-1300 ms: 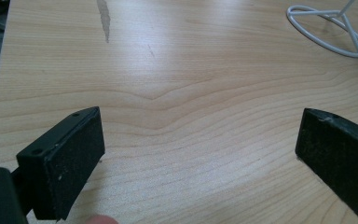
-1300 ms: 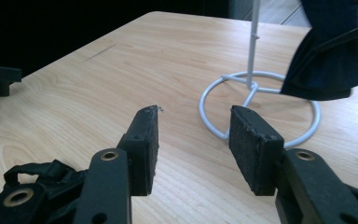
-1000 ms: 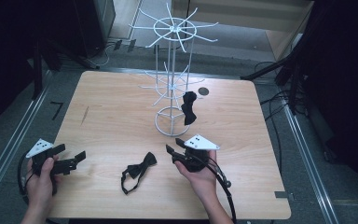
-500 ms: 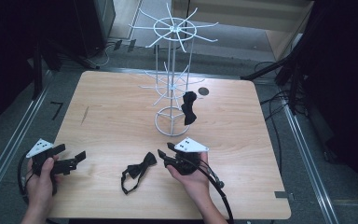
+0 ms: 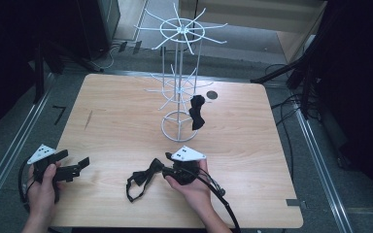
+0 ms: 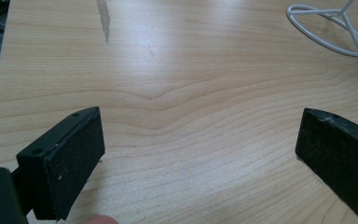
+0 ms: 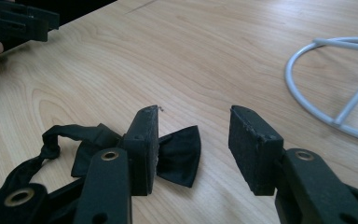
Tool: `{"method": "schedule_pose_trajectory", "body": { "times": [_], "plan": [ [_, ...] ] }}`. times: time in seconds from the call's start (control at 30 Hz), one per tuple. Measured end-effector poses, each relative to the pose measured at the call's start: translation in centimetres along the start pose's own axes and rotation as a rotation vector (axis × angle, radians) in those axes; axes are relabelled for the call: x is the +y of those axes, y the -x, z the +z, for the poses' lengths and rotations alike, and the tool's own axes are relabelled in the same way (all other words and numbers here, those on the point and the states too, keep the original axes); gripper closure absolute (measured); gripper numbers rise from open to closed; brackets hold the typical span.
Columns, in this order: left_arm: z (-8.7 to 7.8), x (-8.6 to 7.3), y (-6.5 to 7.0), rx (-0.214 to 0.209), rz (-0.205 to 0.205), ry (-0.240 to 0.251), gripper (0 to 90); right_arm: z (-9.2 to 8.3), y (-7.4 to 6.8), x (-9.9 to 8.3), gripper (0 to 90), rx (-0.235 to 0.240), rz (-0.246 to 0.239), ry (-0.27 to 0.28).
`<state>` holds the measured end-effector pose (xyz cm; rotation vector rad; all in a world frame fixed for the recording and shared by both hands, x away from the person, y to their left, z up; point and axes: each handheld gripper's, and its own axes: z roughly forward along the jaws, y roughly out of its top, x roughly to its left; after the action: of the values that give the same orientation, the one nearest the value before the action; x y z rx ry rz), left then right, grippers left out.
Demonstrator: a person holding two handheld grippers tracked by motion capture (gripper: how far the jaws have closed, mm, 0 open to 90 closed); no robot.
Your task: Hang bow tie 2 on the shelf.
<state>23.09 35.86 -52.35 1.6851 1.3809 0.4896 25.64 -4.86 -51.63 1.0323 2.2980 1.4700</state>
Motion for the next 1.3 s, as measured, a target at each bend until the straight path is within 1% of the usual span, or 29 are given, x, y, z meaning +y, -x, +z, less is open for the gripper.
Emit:
{"method": "schedule_pose_trajectory", "body": {
  "times": [0.2,0.37,0.53,0.63,0.77,0.9,1.0,1.07,1.13,1.3],
  "plan": [
    [0.0,0.0,0.0,0.000,-0.001,0.000,1.6,0.7,-0.7,-0.2,54.1,0.022,-0.018,-0.017],
    [0.0,0.0,0.0,-0.001,-0.001,0.000,1.6,1.2,-1.6,-0.4,54.1,0.048,-0.053,-0.028],
    [0.0,0.0,0.0,-0.002,-0.001,0.001,1.6,1.9,-2.1,-0.7,54.1,0.059,-0.063,-0.047],
    [0.0,0.0,0.0,-0.001,0.000,0.000,1.6,2.2,-2.5,-0.8,54.0,0.068,-0.077,-0.058],
    [0.0,0.0,0.0,-0.001,0.000,0.001,1.6,2.5,-2.8,-1.0,53.6,0.067,-0.101,-0.072],
    [0.0,0.0,0.0,-0.001,0.000,0.001,1.6,2.8,-3.0,-1.2,50.9,0.086,-0.131,-0.085],
    [0.0,0.0,0.0,-0.001,0.000,0.000,1.6,3.1,-3.1,-1.4,49.5,0.086,-0.157,-0.099],
    [0.0,0.0,0.0,-0.001,0.000,0.001,1.6,3.1,-3.1,-1.4,49.5,0.089,-0.156,-0.104],
    [0.0,0.0,0.0,-0.001,-0.001,0.001,1.6,3.3,-3.0,-1.5,49.9,0.091,-0.154,-0.120],
    [0.0,0.0,0.0,-0.001,-0.001,0.001,1.6,3.4,-2.9,-1.6,52.1,0.070,-0.148,-0.164]
  ]
}}
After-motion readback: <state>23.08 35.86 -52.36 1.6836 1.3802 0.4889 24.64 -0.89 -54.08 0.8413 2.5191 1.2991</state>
